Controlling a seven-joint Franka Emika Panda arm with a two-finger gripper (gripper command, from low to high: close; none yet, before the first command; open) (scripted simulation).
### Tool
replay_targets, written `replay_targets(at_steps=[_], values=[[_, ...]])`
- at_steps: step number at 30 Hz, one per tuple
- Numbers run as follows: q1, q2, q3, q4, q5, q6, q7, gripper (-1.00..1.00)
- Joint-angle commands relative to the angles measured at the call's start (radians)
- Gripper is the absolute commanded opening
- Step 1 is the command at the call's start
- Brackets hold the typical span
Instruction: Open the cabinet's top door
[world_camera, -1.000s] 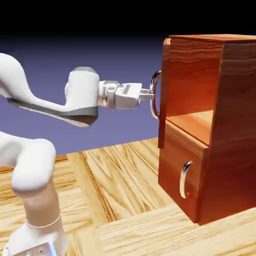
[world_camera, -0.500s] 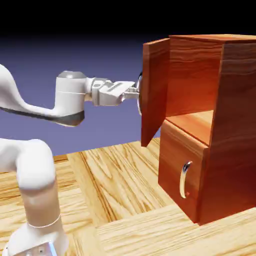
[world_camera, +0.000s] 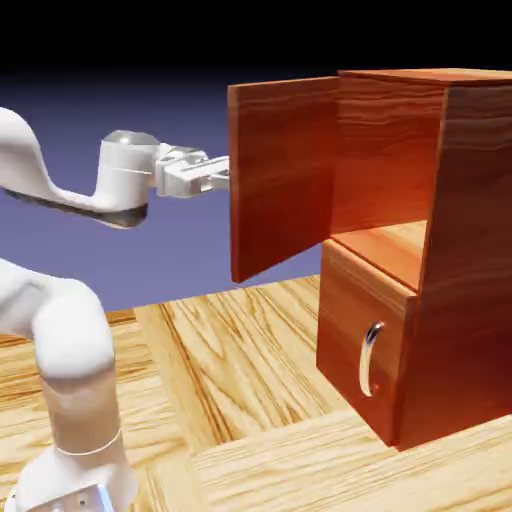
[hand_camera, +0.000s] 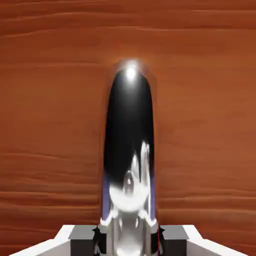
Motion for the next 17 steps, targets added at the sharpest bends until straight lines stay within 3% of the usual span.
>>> replay_targets(at_steps=[1, 9, 17], values=[[-0.027, 0.022, 0.036, 0.033, 0.021, -0.043, 0.004, -1.0], [-0.29, 0.161, 0.325, 0.287, 0.134, -0.324, 0.038, -1.0], [-0.572, 0.181, 0.573, 0.486, 0.21, -0.486, 0.033, -1.0]])
